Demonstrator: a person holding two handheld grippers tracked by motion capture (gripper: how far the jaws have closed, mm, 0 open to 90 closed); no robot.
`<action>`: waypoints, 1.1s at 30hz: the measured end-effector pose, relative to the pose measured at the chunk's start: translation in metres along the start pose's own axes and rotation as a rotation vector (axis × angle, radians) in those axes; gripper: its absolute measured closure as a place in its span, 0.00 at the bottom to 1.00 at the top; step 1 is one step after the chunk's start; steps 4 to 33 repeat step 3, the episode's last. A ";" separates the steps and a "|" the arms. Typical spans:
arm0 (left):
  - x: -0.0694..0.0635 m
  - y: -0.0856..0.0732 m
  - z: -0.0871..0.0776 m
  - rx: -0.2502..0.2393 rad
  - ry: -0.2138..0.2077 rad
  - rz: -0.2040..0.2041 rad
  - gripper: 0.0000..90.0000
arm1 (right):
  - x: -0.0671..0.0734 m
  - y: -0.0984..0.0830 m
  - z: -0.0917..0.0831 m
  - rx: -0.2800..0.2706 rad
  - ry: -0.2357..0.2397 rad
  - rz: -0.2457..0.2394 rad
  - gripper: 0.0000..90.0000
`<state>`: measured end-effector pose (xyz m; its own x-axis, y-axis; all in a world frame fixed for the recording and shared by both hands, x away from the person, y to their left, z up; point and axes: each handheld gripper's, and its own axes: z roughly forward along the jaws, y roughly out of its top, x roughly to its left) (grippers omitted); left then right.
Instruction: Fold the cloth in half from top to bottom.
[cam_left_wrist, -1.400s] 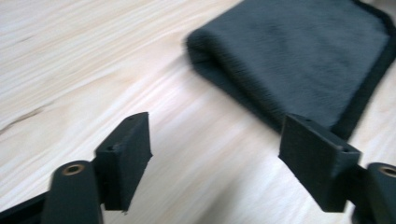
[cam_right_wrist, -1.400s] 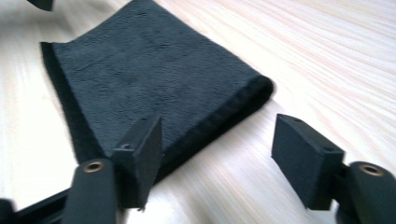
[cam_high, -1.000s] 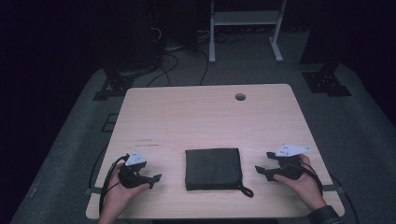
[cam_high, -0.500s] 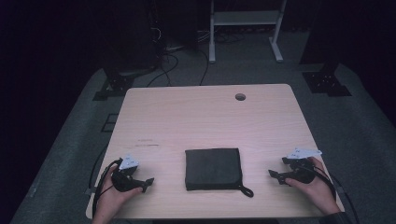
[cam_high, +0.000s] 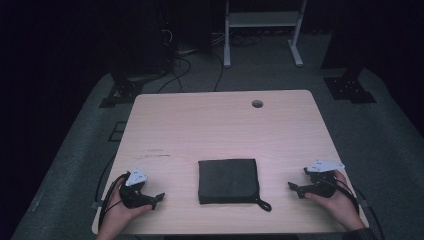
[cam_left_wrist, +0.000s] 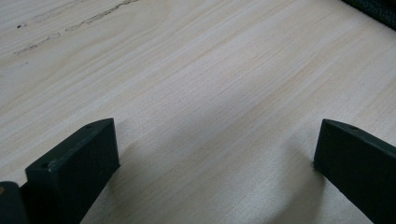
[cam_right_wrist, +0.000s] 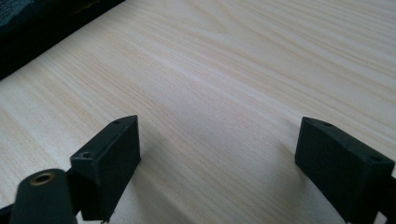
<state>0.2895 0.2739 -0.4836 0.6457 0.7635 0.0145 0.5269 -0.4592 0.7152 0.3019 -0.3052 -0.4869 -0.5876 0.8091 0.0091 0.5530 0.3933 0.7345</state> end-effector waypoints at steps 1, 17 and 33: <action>0.000 0.000 0.000 0.000 0.000 0.000 0.00 | 0.000 0.000 0.000 0.000 0.000 0.000 0.14; 0.000 0.000 0.000 0.000 0.000 0.000 0.00 | 0.000 0.000 0.000 0.000 0.000 0.000 0.14; 0.000 0.000 0.000 0.000 0.000 0.000 0.00 | 0.000 0.000 0.000 0.000 0.000 0.000 0.14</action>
